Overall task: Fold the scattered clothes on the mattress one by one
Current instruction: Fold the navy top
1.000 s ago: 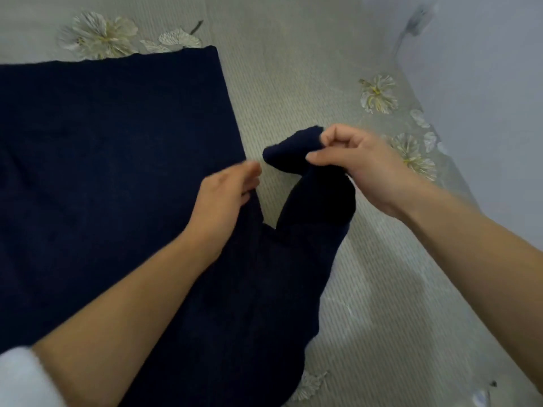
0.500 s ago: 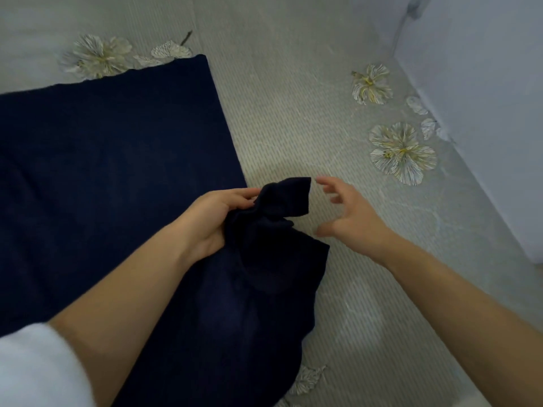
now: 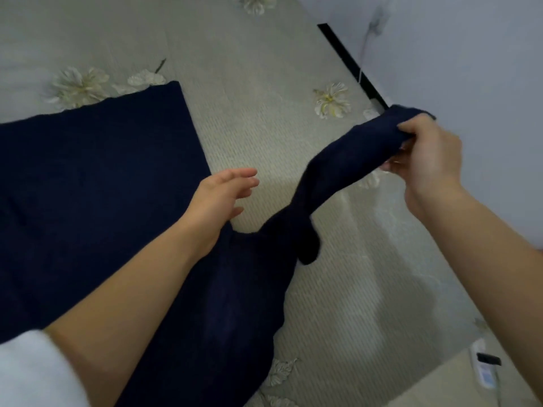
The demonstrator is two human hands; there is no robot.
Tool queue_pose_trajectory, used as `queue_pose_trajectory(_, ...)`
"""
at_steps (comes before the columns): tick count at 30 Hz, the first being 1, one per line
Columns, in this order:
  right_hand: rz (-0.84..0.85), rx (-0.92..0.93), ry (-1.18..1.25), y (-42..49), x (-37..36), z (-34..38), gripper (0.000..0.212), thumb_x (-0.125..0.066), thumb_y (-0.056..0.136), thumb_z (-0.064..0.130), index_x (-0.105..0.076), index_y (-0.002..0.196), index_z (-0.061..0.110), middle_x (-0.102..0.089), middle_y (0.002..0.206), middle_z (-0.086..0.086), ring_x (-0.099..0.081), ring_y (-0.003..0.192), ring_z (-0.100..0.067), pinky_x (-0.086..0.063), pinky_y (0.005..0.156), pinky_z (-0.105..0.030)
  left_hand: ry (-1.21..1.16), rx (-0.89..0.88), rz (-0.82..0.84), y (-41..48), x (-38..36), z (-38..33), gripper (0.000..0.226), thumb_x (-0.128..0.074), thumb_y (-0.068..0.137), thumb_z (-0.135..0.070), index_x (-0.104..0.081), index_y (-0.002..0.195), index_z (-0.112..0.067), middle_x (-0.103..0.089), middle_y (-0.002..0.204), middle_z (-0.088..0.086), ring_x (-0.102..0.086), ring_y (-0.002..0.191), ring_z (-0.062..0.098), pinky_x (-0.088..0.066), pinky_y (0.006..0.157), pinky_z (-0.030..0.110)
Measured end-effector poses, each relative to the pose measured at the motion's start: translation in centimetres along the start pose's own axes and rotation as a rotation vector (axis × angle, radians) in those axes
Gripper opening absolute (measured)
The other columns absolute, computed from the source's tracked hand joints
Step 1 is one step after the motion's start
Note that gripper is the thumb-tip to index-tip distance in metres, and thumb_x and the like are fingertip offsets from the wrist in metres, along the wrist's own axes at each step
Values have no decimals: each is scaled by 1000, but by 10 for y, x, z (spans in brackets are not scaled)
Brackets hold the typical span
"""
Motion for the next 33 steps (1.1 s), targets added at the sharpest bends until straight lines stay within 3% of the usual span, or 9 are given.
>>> queue_pose_trajectory(7, -85, 145, -149, 7, 51, 27, 11, -53, 90, 15, -57, 80, 16, -62, 77, 1, -65, 64, -12, -56, 66, -29, 279, -9, 180, -17, -59, 15, 15, -57, 92, -15, -66, 103, -20, -66, 110, 1, -61, 103, 15, -50, 84, 25)
queue_pose_trajectory(11, 67, 128, -228, 15, 45, 10, 11, -54, 94, 14, -60, 90, 21, -65, 84, 5, -64, 65, -2, -52, 66, -24, 1001, -88, 226, -20, -67, 70, 56, -57, 91, -32, -34, 142, -27, -38, 141, -3, -31, 128, 18, -33, 101, 32)
queue_pose_trajectory(14, 74, 107, -105, 22, 48, 3, 14, -53, 95, 14, -59, 87, 24, -65, 83, 5, -62, 67, -6, -47, 61, -23, 1408, -234, 187, -23, -63, 93, 52, -50, 92, -47, -34, 140, -34, -37, 138, -10, -22, 131, 17, -20, 106, 40)
queue_pose_trajectory(17, -54, 114, -78, 32, 63, -2, 14, -49, 94, 14, -57, 90, 25, -62, 86, 5, -57, 67, -7, -42, 52, -21, 1033, -398, 60, -20, -53, 81, 19, -48, 94, -46, -60, 92, -32, -59, 97, -12, -45, 102, 8, -35, 94, 32)
queue_pose_trajectory(20, -279, 74, -89, 44, 91, -18, 15, -45, 93, 11, -51, 86, 22, -57, 85, 4, -55, 72, -10, -46, 53, -20, 400, -287, -90, -2, -26, 60, 27, -49, 97, -31, -58, 75, -19, -59, 71, -3, -51, 63, 0, -44, 59, 13)
queue_pose_trajectory(26, -548, 51, -59, 48, 131, -37, 15, -41, 96, 12, -48, 91, 24, -56, 92, 7, -59, 84, -8, -53, 80, -27, 534, -282, -303, 19, -15, 27, 24, -51, 95, -40, -62, 84, -21, -58, 73, -1, -54, 66, 11, -44, 58, 28)
queue_pose_trajectory(28, -561, 41, -85, 49, 137, -42, 15, -42, 96, 12, -48, 88, 25, -55, 90, 8, -58, 84, -7, -53, 81, -29, 475, -197, -209, 24, -34, 32, 12, -55, 95, -33, -61, 96, -23, -63, 79, -2, -61, 72, 17, -52, 59, 32)
queue_pose_trajectory(31, -480, 9, -136, 47, 133, -50, 13, -47, 92, 13, -52, 84, 22, -58, 87, 3, -58, 80, -10, -54, 80, -32, 614, -59, 144, 21, -74, 65, 48, -57, 94, -26, -39, 139, -29, -54, 122, -3, -54, 110, 17, -46, 84, 25)
queue_pose_trajectory(33, -396, -3, -142, 43, 121, -51, 11, -51, 91, 13, -54, 82, 18, -59, 82, 0, -59, 73, -11, -53, 72, -30, 729, -59, 265, 15, -89, 81, 52, -56, 95, -24, -37, 143, -24, -43, 141, -1, -43, 127, 15, -34, 94, 18)
Point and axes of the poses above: each hand's wrist, its own y-axis towards the middle knuckle, its own x-axis out of the back of the hand, z = x × y, the point moved 6 cm from there along y, towards the middle knuckle
